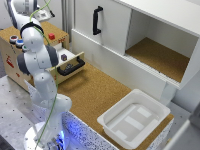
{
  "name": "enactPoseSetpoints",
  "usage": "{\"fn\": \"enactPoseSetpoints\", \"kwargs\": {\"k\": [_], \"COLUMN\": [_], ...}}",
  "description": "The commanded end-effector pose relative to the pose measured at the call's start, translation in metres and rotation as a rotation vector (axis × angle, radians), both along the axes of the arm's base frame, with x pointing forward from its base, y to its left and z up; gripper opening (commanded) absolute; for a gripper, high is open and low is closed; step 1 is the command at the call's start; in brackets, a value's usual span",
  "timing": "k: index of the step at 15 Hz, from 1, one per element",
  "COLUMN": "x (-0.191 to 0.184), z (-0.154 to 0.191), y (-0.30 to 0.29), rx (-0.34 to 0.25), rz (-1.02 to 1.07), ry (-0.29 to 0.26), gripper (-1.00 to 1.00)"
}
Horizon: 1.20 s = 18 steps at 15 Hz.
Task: Push down the red button to turn on the red light
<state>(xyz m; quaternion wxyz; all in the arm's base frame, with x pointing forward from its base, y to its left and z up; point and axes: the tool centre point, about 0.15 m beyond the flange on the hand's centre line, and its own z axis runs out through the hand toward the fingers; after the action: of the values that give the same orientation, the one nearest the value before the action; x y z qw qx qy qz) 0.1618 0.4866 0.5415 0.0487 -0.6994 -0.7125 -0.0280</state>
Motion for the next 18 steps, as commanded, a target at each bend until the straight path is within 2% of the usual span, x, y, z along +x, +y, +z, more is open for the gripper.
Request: {"fn": "enactPoseSetpoints", "kwargs": {"k": [1, 2, 6, 11, 18], "x": [0.004, 0.006, 0.014, 0.004, -0.006], "z": [-0.001, -0.003, -0.010, -0.017, -0.036], "y": [0.070, 0.073, 0.083, 0.103, 0.129], "rx": [-0.184, -0.182, -0.212, -0.212, -0.202], "rz": [-0.071, -0.085, -0.121, -0.083, -0.036], "ry": [-0.017, -0.018, -0.026, -0.036, -0.014], "gripper": [1.00, -1.00, -1.00, -1.00, -1.00]}}
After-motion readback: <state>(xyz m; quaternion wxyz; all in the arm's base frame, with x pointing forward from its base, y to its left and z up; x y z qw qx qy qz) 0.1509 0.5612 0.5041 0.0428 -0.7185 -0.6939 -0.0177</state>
